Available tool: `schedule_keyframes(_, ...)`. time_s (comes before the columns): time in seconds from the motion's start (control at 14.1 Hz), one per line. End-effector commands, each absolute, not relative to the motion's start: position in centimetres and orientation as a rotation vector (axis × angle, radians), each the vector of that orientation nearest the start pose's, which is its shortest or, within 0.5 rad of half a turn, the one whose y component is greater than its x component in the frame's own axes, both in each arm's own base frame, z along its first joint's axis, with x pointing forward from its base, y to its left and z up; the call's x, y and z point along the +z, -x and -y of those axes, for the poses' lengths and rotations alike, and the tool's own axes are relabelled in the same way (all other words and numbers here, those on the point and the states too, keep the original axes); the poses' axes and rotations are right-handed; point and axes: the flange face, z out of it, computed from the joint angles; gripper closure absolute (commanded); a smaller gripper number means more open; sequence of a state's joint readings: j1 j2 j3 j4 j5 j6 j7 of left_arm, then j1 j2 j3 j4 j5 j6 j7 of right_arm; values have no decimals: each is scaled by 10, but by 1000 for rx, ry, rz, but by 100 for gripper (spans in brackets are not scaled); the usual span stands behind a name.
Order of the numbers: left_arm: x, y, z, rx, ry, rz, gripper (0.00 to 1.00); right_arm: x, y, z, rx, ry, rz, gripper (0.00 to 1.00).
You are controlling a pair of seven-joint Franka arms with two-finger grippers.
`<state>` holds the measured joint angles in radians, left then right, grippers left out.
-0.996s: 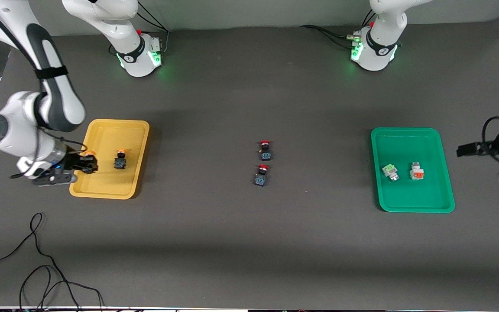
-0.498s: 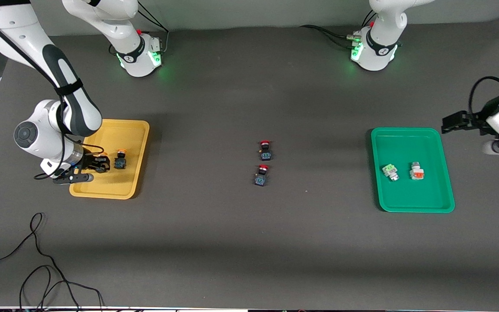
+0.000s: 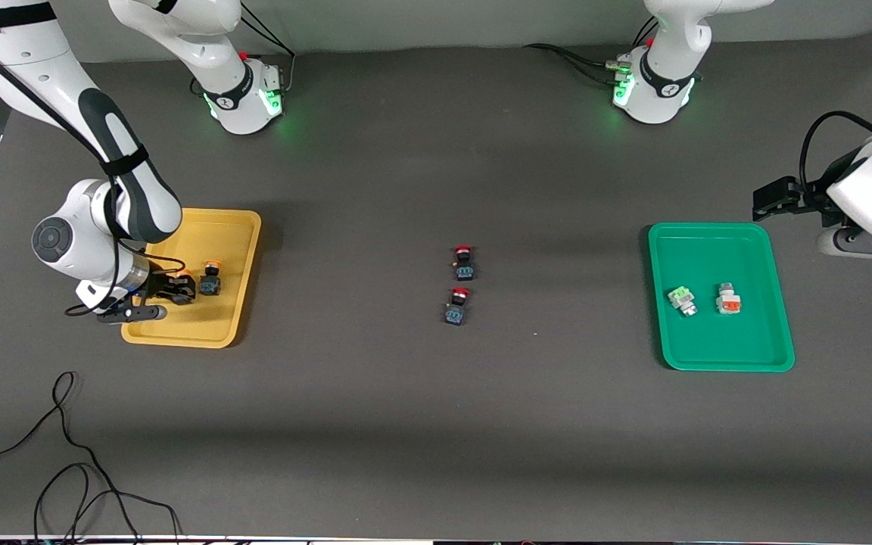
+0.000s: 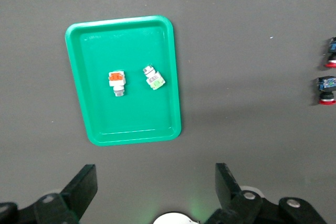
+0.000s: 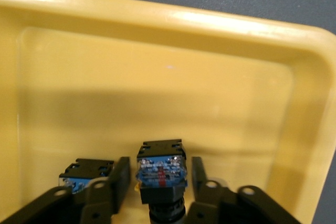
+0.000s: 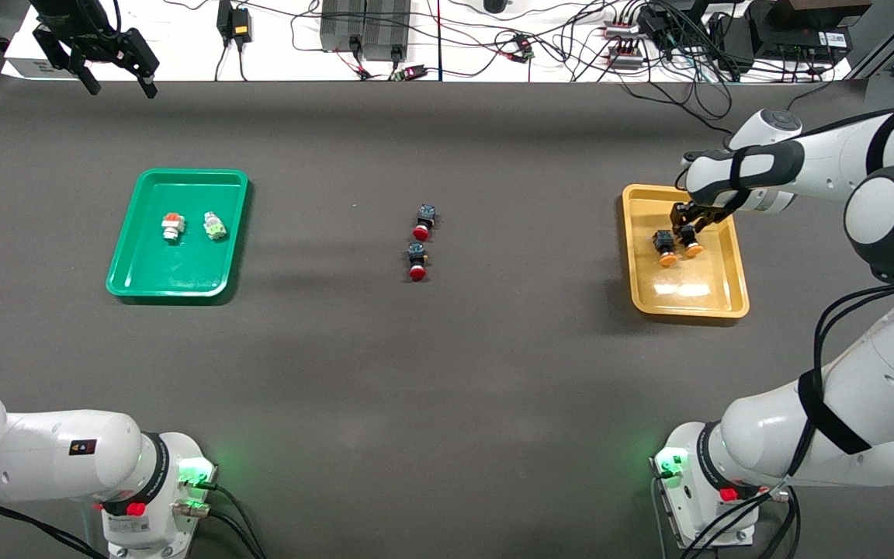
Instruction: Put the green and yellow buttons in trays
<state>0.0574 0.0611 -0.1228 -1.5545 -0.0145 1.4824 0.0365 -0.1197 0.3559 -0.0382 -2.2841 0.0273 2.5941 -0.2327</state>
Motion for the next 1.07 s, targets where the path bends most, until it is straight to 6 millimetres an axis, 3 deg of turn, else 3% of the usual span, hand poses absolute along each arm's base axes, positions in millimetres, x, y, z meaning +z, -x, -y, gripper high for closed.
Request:
schedule_keyframes(0.0, 603, -554, 37, 210, 3161, -131, 0, 209, -524, 86, 47, 3114, 90, 7)
schedule_keyframes(0.14, 601, -554, 35, 207, 3157, -130, 0, 233, -526, 86, 38, 3110, 99, 6)
schedule_keyframes(0.43, 601, -554, 39, 204, 3153, -139, 0, 307, -539, 79, 57, 3092, 100, 8)
schedule_keyframes(0.78, 600, -553, 50, 204, 3146, -170, 0, 444, -569, 48, 152, 3069, 8, 9)
schedule_keyframes(1.0, 601, -553, 47, 206, 3143, -170, 0, 530, -572, 53, 189, 3070, -7, 8)
